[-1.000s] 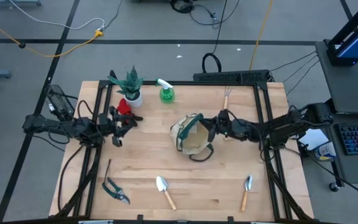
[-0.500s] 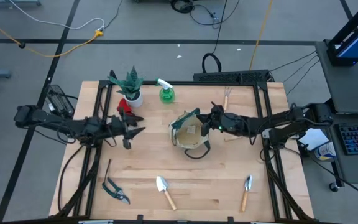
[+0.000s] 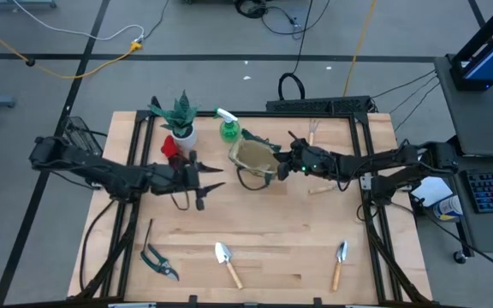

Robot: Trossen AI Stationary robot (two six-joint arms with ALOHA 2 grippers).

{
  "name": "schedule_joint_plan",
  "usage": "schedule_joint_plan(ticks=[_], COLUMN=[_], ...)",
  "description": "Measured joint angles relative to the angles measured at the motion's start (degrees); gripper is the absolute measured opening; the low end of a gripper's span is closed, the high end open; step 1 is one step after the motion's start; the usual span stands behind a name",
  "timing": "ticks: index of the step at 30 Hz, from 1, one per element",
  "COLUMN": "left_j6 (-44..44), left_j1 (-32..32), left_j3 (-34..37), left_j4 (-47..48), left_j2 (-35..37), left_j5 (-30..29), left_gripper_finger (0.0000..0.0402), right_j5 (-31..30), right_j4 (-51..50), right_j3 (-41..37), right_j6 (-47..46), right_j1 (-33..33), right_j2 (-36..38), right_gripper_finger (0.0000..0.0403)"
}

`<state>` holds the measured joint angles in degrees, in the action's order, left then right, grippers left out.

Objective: Pick & Place Garden tools in Gardening bag
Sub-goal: Prepare the gardening bag

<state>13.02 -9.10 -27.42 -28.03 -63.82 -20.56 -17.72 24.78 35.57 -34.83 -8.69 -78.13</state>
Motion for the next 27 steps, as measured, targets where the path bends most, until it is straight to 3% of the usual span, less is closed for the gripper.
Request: schedule_joint_plan(ticks=[10, 16, 27], left_j6=[13.63, 17.25, 18.77], left_j1=[2.02, 4.95, 9.92], left_j3=[-7.84, -16.57, -22.20], left_j4=[0.77, 13.68, 22.20], left_j2=[-11.71, -18.02, -22.79], left_j5=[0.56, 4.08, 4.19], left_gripper_finger=[0.0188, 0.0188, 0.0188], right_j5=[0.05, 0.05, 0.05], right_j4=[0.05, 0.04, -0.42], right_j3=[0.00, -0.02, -0.04], right_j6=[1.16, 1.22, 1.66], right_j1=[0.02, 0.02, 0.02], right_j2=[0.00, 0.00, 0.00], right_gripper_finger=[0.0000, 0.0000, 0.0001])
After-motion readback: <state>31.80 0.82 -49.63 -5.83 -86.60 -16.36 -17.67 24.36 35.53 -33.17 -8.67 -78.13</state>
